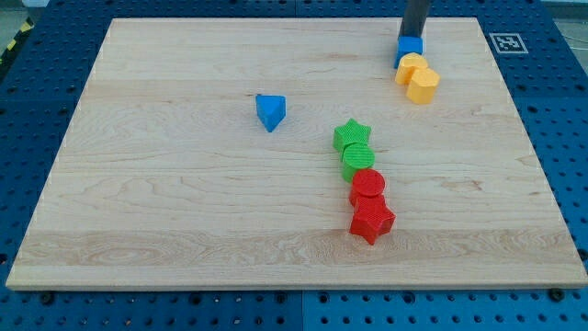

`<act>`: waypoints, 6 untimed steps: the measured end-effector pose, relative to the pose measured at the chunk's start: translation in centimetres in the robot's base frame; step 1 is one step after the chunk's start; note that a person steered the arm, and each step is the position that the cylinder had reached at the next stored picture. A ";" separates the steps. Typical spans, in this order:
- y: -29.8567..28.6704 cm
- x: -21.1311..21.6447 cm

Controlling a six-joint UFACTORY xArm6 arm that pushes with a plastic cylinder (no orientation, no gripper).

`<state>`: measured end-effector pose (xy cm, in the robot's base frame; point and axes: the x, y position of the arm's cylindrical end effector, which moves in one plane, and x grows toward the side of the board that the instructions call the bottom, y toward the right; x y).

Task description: Move the blue cube to the left of the yellow blocks

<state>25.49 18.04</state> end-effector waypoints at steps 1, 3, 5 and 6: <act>3.9 0.7; 2.0 3.3; -5.7 2.3; -8.1 -1.0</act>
<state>24.47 9.91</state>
